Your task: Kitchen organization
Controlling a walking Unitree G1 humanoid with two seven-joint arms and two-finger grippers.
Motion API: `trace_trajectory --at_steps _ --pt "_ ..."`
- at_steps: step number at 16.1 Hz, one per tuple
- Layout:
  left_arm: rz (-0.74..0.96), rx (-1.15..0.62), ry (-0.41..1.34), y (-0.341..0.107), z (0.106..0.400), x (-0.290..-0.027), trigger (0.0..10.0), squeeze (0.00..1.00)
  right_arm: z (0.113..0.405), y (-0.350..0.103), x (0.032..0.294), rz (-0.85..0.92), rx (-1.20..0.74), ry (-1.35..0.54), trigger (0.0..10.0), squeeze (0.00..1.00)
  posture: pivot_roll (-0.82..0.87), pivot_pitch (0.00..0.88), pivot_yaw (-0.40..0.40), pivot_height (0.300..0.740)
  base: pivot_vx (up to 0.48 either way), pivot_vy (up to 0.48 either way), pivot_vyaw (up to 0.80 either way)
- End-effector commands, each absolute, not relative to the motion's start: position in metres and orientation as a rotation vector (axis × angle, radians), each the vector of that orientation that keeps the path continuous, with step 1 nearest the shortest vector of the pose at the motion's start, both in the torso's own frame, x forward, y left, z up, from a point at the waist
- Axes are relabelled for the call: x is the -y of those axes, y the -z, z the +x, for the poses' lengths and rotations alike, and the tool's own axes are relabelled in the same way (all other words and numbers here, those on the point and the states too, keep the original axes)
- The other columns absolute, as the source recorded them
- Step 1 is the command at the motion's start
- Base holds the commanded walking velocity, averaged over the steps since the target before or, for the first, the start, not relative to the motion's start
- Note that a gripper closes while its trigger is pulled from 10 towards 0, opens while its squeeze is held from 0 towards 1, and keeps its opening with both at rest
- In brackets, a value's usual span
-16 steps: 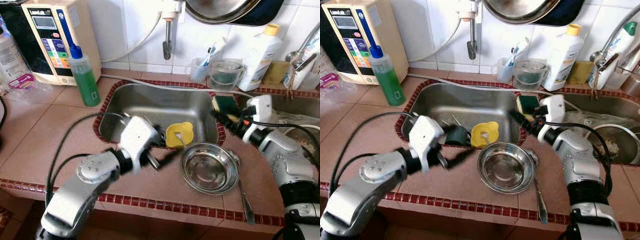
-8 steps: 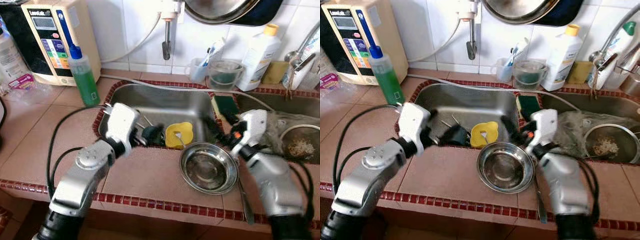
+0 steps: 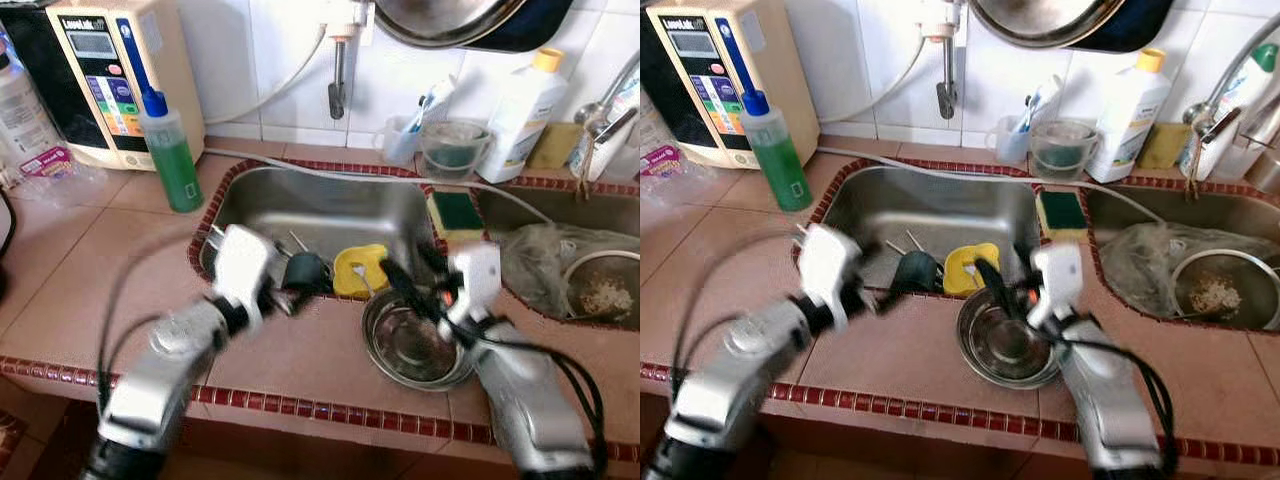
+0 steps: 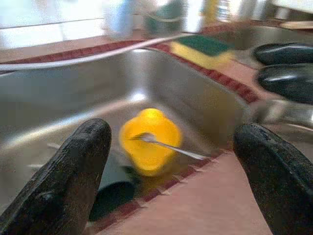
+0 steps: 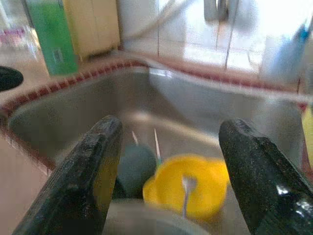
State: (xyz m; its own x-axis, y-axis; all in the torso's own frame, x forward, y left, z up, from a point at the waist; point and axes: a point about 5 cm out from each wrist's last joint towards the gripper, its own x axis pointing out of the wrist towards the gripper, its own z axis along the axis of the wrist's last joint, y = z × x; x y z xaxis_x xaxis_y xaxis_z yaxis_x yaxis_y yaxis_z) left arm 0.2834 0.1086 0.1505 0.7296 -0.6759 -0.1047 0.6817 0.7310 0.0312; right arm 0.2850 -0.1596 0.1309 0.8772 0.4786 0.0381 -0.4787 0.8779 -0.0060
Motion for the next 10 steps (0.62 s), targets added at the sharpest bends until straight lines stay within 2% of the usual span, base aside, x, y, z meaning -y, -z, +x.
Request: trace_trajectory --at_steps 1,5,10 --pt "0.096 -0.058 0.809 -0.158 0.278 -0.104 10.0 0.00 0.281 -0.135 0.166 -0.014 0.038 -0.495 10.0 0.00 -0.13 0.025 0.027 0.740 0.000 0.000 0.00" --pt "0.120 -0.081 0.904 -0.156 0.269 -0.098 10.0 0.00 0.273 -0.128 0.183 -0.042 -0.014 -0.455 10.0 0.00 -0.14 0.018 0.035 0.740 0.000 0.000 0.00" --pt "0.151 -0.088 0.953 -0.153 0.265 -0.097 10.0 0.00 0.264 -0.127 0.185 -0.049 -0.011 -0.446 10.0 0.00 -0.15 0.004 0.034 0.740 0.000 0.000 0.00"
